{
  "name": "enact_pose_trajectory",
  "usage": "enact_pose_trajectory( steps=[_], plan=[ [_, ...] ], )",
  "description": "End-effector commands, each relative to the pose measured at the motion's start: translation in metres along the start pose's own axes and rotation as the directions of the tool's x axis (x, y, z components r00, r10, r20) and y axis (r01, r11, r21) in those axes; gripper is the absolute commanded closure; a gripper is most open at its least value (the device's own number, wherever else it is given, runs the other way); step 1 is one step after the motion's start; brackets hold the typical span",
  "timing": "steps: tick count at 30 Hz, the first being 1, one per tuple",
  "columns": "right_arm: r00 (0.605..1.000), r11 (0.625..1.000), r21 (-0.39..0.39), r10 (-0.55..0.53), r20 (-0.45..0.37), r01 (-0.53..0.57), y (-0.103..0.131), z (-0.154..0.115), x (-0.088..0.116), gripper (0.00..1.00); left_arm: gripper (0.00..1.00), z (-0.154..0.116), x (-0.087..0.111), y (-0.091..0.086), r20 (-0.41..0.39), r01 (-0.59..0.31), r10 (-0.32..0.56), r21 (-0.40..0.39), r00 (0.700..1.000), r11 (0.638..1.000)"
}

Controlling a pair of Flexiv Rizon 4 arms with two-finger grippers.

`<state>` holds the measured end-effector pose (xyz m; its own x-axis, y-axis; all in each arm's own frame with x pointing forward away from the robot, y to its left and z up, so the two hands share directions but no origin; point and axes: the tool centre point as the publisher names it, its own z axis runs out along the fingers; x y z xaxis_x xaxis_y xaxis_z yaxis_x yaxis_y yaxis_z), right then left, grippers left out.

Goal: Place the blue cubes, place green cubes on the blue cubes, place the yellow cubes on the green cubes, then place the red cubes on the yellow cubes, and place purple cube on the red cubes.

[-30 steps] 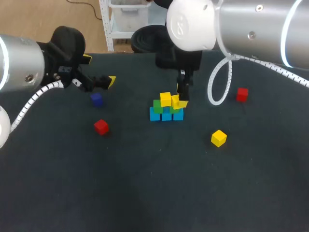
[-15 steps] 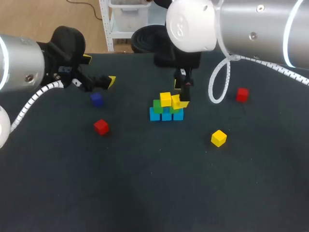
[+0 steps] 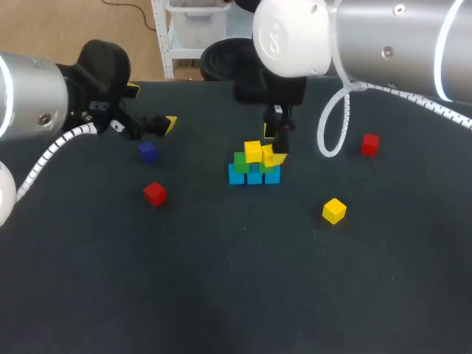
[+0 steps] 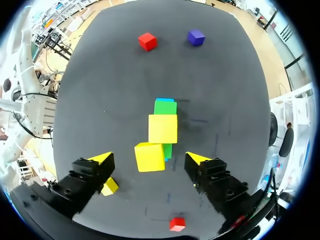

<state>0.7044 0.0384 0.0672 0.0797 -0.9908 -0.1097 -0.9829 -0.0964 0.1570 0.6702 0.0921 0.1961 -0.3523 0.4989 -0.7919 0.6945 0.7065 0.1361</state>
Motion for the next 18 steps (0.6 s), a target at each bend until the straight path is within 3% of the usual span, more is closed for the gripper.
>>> enact_pose_trajectory(
  steps=[1,18],
  plan=[
    [1.0,1.0,-0.011,0.005,0.008,-0.005,0.0004,0.0014,-0.0011,0.51,0.0,-0.0001,0.001,0.0011,0.004,-0.001,0.001,0.004,1.0,1.0],
    [1.0,1.0,-0.021,0.014,0.01,-0.014,0.0023,0.0072,-0.0014,0.61,0.0,-0.0001,0.001,0.0011,0.004,-0.001,0.001,0.004,1.0,1.0]
  ],
)
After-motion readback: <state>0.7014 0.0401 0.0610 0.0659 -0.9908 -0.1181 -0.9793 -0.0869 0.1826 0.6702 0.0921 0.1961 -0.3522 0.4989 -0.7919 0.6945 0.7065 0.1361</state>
